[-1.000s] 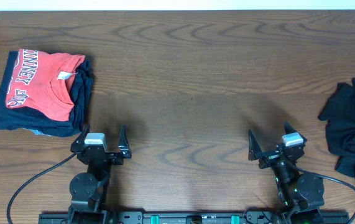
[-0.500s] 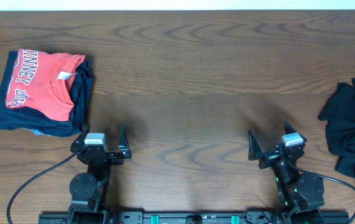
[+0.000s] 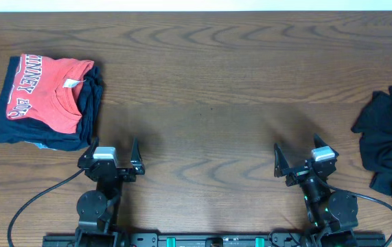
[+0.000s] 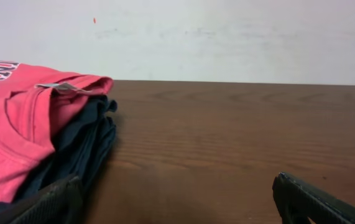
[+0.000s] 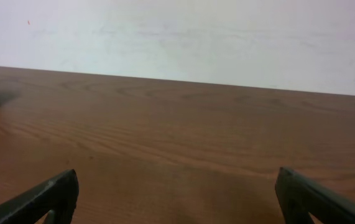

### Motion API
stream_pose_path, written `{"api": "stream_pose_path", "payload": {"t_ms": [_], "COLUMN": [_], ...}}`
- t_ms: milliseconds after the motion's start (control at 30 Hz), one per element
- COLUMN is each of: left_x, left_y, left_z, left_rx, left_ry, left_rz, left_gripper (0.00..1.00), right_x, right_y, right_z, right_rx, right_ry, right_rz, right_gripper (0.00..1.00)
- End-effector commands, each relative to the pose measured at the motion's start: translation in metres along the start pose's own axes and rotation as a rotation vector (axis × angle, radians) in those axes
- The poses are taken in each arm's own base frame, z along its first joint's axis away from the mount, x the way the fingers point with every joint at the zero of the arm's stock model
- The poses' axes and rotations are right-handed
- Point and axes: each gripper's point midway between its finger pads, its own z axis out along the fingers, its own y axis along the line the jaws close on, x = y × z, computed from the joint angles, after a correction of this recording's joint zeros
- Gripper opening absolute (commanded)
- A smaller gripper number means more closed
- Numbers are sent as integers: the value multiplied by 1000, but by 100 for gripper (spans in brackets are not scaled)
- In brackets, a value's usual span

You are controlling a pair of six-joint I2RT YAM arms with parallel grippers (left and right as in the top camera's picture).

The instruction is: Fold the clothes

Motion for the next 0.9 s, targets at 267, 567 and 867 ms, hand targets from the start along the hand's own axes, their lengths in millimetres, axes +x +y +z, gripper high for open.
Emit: {"api": "stream_pose_path", "payload": {"t_ms": [267, 567, 867], "left_x": [15, -52, -85], "left_y": [-10, -55, -56], "left_z": [0, -23, -30], "left_rx": [65, 315, 294], "left_ry": [46, -78, 240], "left_rz": [14, 22, -31], "left_gripper": [98, 98, 98], "right_x": [0, -68, -59], "right_y": [4, 7, 4], "right_z": [0, -16, -13], "right_rx": [-27, -30, 35], "right_ry": [-1, -84, 430], "right_rz": [38, 111, 143], "right_gripper": [99, 99, 99]}}
